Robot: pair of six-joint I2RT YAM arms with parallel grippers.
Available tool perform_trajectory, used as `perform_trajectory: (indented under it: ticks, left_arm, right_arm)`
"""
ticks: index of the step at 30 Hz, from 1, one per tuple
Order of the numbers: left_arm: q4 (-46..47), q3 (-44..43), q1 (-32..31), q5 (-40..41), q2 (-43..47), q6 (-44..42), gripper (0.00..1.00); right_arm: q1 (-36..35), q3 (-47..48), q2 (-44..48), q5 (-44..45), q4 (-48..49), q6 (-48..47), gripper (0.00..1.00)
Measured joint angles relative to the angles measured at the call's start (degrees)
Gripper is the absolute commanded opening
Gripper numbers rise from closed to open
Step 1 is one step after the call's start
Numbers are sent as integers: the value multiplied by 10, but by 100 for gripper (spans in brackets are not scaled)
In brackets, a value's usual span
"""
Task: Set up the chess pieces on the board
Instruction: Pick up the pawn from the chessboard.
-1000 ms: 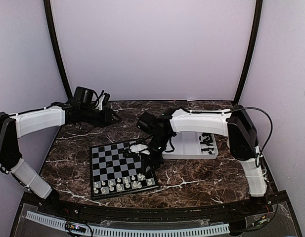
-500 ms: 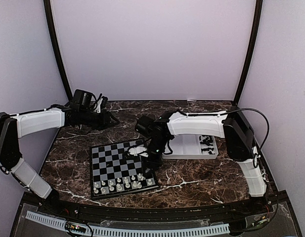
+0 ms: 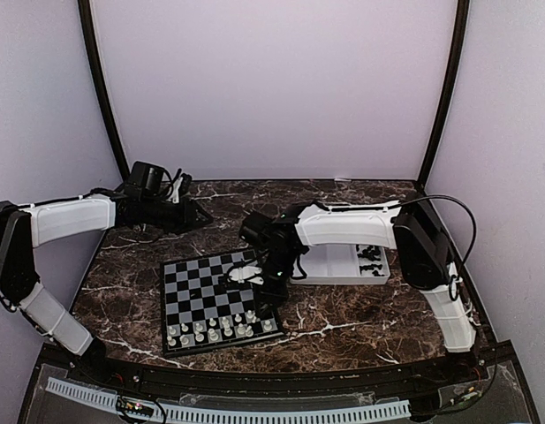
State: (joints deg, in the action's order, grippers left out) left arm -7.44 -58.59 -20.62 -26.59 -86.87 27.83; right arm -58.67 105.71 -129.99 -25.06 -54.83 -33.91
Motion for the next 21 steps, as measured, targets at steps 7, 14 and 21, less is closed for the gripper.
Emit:
perform_trajectory:
  ticks: [7, 14, 21]
  left_arm:
    - [1, 8, 2, -5, 0, 4, 36]
    - [3, 17, 2, -7, 0, 7, 36]
    - [5, 18, 2, -9, 0, 7, 36]
  right_arm:
    - [0, 0, -2, -3, 3, 3, 22]
    - [2, 3, -9, -26, 2, 1, 17]
    - [20, 5, -10, -42, -2, 2, 12]
